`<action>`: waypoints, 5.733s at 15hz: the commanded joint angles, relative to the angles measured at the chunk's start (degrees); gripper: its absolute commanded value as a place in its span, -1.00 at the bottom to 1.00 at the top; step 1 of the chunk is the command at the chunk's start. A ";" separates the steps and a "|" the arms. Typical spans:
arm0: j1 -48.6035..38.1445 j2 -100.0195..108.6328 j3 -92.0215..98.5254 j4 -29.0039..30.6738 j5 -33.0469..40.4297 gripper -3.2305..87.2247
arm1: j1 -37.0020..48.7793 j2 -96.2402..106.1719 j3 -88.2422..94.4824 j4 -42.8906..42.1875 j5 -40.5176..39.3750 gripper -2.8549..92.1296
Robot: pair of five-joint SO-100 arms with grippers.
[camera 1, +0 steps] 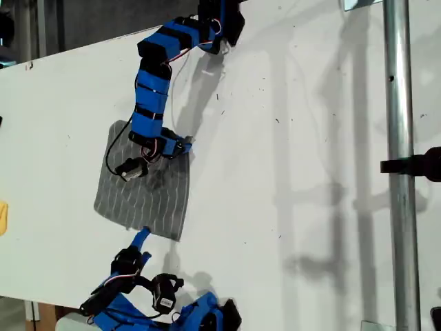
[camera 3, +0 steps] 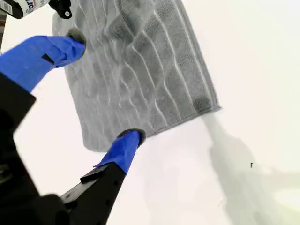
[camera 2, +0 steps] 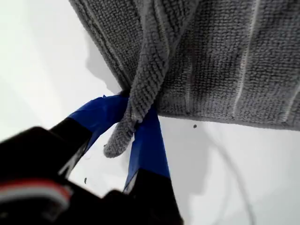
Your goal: Grasp corners of a towel and fold twice.
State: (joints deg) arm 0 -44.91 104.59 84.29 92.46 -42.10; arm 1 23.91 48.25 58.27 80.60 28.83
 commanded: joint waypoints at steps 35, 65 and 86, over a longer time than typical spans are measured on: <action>52.03 2.37 26.98 -26.10 -43.24 -0.99 | -41.04 31.55 18.11 7.65 40.52 -0.95; 3.87 -1.67 11.34 -13.80 -1.14 -0.09 | 2.99 63.28 52.21 12.57 27.07 -0.03; 33.13 94.57 94.48 -24.87 -25.40 -0.99 | -1.05 75.67 79.10 -11.34 60.91 0.15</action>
State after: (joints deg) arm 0 -12.30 199.07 178.42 67.68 -66.45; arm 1 18.81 128.94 137.55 76.20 92.72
